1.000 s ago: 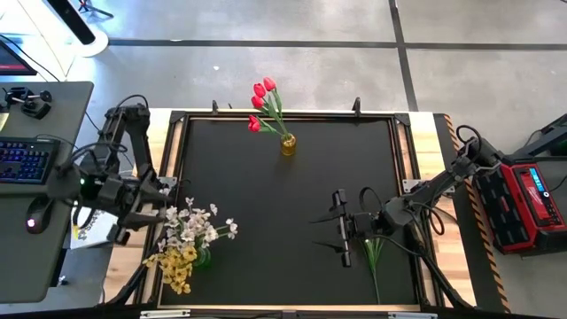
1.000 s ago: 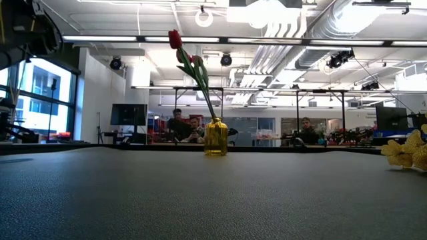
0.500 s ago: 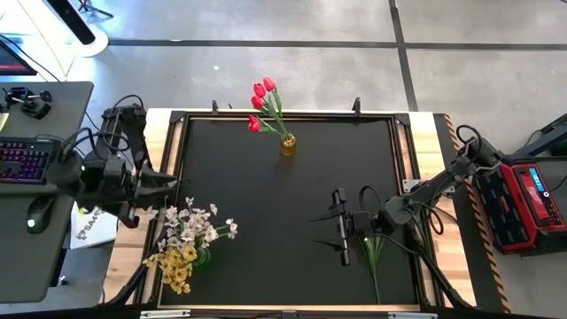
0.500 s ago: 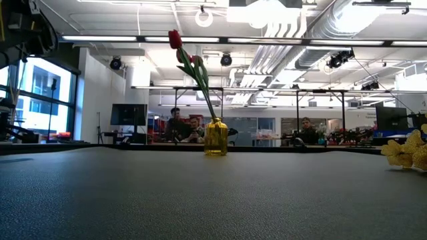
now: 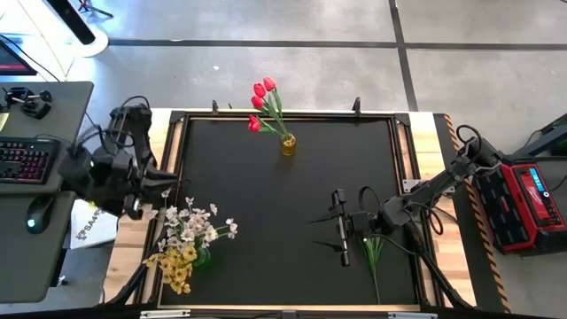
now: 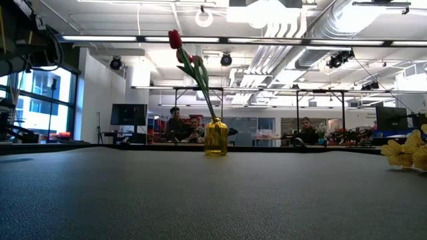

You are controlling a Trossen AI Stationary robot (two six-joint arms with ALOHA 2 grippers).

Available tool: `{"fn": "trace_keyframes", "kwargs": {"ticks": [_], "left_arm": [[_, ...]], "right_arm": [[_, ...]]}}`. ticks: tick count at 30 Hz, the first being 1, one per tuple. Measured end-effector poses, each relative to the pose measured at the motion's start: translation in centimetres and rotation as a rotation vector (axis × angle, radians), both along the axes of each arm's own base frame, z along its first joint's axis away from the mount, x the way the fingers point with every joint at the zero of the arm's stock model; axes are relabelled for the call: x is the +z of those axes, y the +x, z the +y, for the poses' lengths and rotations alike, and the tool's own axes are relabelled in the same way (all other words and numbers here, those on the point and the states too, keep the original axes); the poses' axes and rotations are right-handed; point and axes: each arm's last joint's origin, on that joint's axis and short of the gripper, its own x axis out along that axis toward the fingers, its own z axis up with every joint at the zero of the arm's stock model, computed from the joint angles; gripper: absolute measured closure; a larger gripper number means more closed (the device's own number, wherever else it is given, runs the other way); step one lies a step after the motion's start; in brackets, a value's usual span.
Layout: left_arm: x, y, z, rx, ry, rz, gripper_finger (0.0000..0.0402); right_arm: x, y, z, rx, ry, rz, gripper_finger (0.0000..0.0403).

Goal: Sort flowers into vase by color
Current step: Put the white flowers into the green vase

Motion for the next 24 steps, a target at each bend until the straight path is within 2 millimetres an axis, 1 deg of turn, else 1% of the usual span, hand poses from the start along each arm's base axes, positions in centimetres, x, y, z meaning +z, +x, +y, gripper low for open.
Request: {"fn": "trace_keyframes", "kwargs": {"ticks": [4,7,10,13,17,24], "left_arm": [[-2.4,-0.1,-1.4,-0.067,-0.034,-0.01,0.0362],[-3.7,0.0,-2.1,-0.078,-0.054,-0.011,0.037],[-4.6,-0.1,-2.7,-0.095,-0.068,-0.01,0.0377],[-4.9,-0.2,-3.2,-0.125,-0.079,-0.009,0.0383],[-4.3,-0.1,-3.5,-0.131,-0.103,-0.019,0.0387],[-0.6,0.1,-3.1,-0.195,-0.005,-0.074,0.0387]], "right_arm": [[0.0,0.0,0.0,0.0,-0.001,0.0,0.0214],[-0.1,0.0,0.0,0.0,-0.003,0.007,0.0214],[-0.1,0.0,0.0,0.0,-0.002,0.005,0.0214],[0.0,0.0,0.0,0.0,-0.001,0.004,0.0214],[0.0,0.0,0.0,0.0,-0.001,0.003,0.0214],[0.0,0.1,-0.2,-0.007,0.002,-0.002,0.0214]]}}
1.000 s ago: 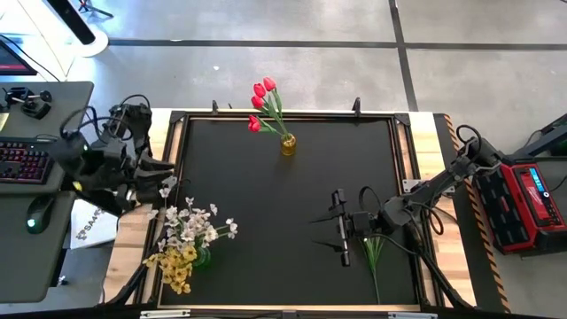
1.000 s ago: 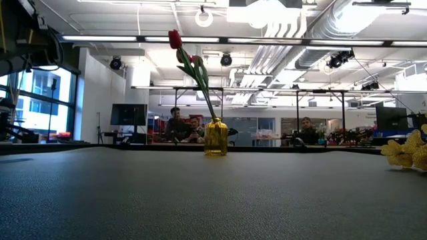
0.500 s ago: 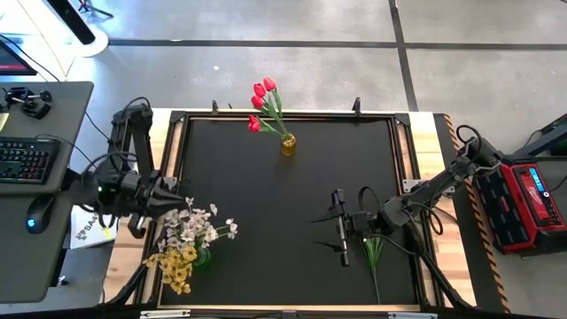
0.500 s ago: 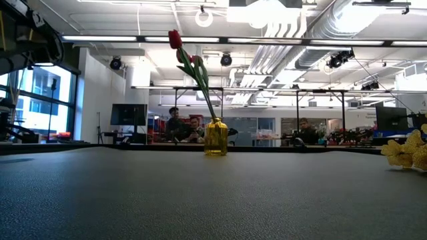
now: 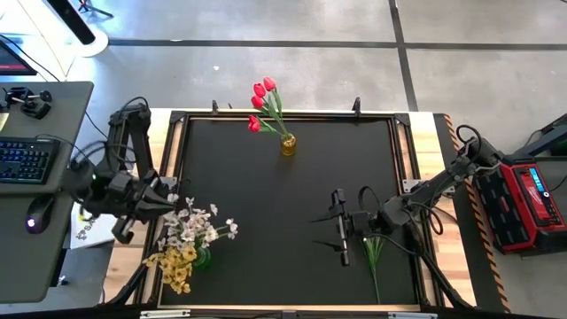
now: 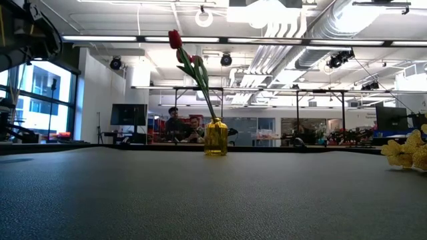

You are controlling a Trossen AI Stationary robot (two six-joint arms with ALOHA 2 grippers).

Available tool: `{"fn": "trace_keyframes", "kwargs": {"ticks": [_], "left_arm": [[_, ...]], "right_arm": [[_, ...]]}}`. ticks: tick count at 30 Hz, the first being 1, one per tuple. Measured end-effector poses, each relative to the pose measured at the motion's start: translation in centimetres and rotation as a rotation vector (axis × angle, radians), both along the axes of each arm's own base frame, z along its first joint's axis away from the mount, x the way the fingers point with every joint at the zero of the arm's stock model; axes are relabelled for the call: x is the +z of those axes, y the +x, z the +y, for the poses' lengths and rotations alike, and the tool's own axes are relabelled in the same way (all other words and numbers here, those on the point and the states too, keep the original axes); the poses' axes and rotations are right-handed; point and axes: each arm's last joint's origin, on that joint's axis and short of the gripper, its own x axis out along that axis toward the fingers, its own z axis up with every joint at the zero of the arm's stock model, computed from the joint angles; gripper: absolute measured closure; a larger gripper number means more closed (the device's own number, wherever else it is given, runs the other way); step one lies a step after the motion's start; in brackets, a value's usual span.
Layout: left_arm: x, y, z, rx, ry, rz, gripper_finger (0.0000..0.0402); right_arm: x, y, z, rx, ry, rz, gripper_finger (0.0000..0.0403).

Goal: Sort flowers into vase by color
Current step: Put the white flowers into the green vase, then put the yellow flowers into the green vase

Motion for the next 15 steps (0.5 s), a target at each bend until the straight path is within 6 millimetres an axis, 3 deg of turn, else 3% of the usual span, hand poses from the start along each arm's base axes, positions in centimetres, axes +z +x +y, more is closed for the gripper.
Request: {"fn": "trace_keyframes", "kwargs": {"ticks": [7,15], "left_arm": [[2.8,1.2,-0.2,0.008,0.188,-0.08,0.0387],[1.8,5.8,-3.4,0.147,0.395,-0.04,0.0387]], "right_arm": [[-0.5,0.0,0.2,0.015,0.029,0.05,0.0214],[-3.2,-0.1,0.4,0.012,0.204,0.345,0.0214]]}}
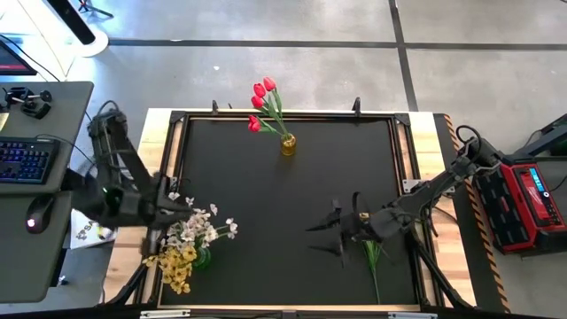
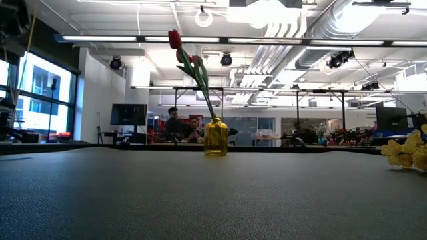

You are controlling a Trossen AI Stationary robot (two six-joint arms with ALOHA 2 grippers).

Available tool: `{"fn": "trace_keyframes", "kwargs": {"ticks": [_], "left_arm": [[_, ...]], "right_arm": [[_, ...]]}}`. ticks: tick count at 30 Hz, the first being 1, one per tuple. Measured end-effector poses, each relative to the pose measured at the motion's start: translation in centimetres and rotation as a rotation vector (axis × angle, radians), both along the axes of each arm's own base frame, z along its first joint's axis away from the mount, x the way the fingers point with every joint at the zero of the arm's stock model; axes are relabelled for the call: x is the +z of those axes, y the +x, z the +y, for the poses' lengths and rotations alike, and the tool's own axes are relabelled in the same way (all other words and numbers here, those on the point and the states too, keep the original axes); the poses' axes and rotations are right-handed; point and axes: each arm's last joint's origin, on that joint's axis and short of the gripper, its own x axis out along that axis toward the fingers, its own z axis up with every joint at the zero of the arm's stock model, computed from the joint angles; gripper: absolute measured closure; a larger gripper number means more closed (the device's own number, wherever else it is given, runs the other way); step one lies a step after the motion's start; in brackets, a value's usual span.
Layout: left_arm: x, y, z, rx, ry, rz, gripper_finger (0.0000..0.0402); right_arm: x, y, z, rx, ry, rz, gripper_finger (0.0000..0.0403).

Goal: Sort flowers into vase by color
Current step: Put the yellow flowers into the green vase

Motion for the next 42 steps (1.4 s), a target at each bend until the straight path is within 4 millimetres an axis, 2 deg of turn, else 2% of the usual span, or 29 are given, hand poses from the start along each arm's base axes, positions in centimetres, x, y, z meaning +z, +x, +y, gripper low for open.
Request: {"fn": "trace_keyframes", "kwargs": {"ticks": [4,8,12,17,20,23,27,29,33,37,42], "left_arm": [[-0.9,3.3,-0.2,-0.033,0.048,0.095,0.0387],[-1.5,7.0,1.4,-0.111,-0.039,0.228,0.0387],[-2.3,10.7,2.8,-0.133,-0.045,0.304,0.0387],[-2.9,14.4,3.6,-0.112,-0.038,0.362,0.0387],[-3.6,16.0,3.5,-0.097,0.024,0.407,0.0387],[-4.0,16.5,3.6,-0.084,0.052,0.468,0.0387],[-4.0,16.4,3.8,-0.067,0.007,0.509,0.0387],[-3.9,16.1,3.9,-0.066,0.006,0.517,0.0387],[-4.0,15.8,3.9,-0.065,0.015,0.539,0.0387],[-4.3,15.7,4.0,-0.057,0.018,0.572,0.0387],[-4.7,15.8,4.0,-0.049,0.013,0.601,0.0387]], "right_arm": [[-1.8,-0.4,-0.1,-0.026,0.17,0.206,0.0214],[-3.6,-1.2,-0.3,-0.04,0.345,0.455,0.0214],[-5.2,-2.7,0.1,-0.101,0.485,0.707,0.0214],[-6.3,-5.5,1.9,-0.129,0.715,1.054,0.0214],[-6.6,-7.4,3.4,-0.172,0.797,1.191,0.0214],[-7.0,-9.5,4.5,-0.291,0.845,1.28,0.0214],[-8.0,-12.4,4.8,-0.581,0.837,1.312,0.0214],[-8.7,-13.1,5.0,-0.716,0.859,1.31,0.0214],[-10.0,-12.8,6.0,-0.733,0.858,1.286,0.0214],[-11.9,-11.9,6.1,-0.792,0.791,1.265,0.0214],[-13.6,-10.7,6.5,-0.761,0.729,1.271,0.0214]]}}
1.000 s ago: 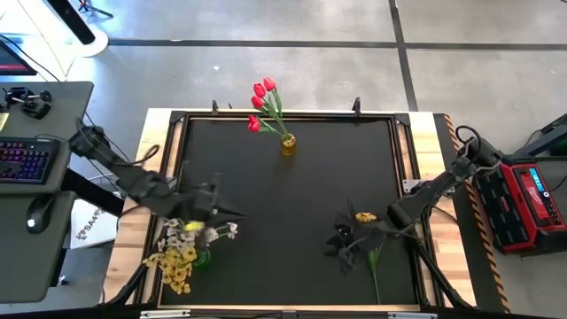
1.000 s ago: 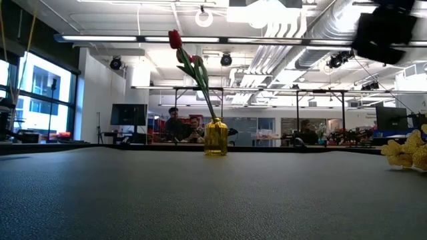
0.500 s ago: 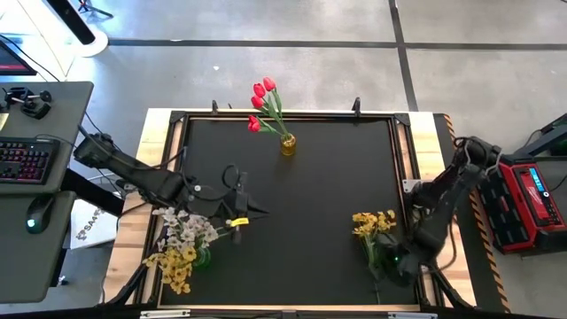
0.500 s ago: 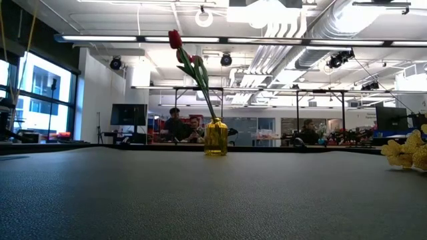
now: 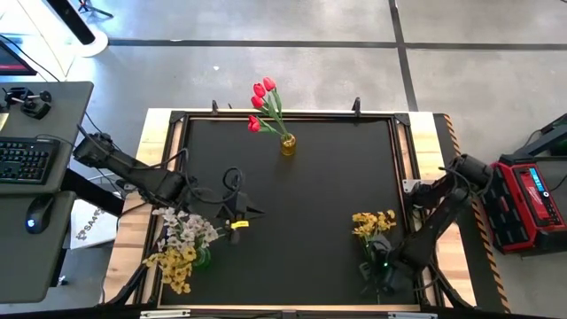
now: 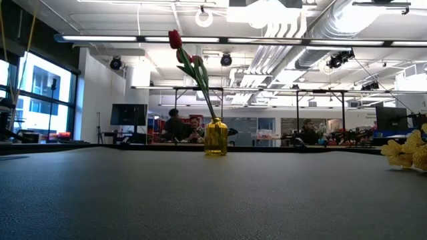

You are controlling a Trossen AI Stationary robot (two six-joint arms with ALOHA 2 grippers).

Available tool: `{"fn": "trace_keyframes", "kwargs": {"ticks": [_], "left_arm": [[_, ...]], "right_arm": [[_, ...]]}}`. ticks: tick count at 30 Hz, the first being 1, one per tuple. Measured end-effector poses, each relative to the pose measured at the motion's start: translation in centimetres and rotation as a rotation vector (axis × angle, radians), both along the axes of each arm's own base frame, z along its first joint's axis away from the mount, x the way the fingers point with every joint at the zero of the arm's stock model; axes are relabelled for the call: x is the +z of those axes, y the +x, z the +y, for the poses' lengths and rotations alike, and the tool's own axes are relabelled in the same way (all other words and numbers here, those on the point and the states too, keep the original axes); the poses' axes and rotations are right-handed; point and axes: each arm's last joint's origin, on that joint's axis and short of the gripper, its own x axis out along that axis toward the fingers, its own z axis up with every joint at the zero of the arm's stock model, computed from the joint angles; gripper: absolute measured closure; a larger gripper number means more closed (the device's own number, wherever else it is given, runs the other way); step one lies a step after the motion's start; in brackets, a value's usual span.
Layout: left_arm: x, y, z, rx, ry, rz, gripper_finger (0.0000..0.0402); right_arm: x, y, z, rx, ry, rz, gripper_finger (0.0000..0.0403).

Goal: Sort flowers into vase by color
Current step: Put the yellow flowers into the green vase

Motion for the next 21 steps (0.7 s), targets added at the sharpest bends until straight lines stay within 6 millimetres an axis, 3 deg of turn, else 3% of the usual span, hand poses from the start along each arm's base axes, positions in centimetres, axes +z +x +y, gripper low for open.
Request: {"fn": "trace_keyframes", "kwargs": {"ticks": [6,13,16,21], "left_arm": [[-0.1,0.1,0.0,0.005,-0.005,0.002,0.0387],[-0.3,0.2,-0.1,0.012,-0.013,0.012,0.0387],[-0.4,0.2,-0.1,0.013,-0.012,0.022,0.0387],[-0.7,0.4,-0.2,0.014,-0.008,0.029,0.0387]], "right_arm": [[-0.6,0.4,-0.3,0.003,-0.037,0.034,0.024],[-0.6,0.3,-0.3,0.051,-0.063,0.021,0.0358],[0.1,0.6,0.2,0.064,-0.143,-0.069,0.0394],[3.5,2.6,1.7,0.126,-0.29,-0.382,0.0386]]}}
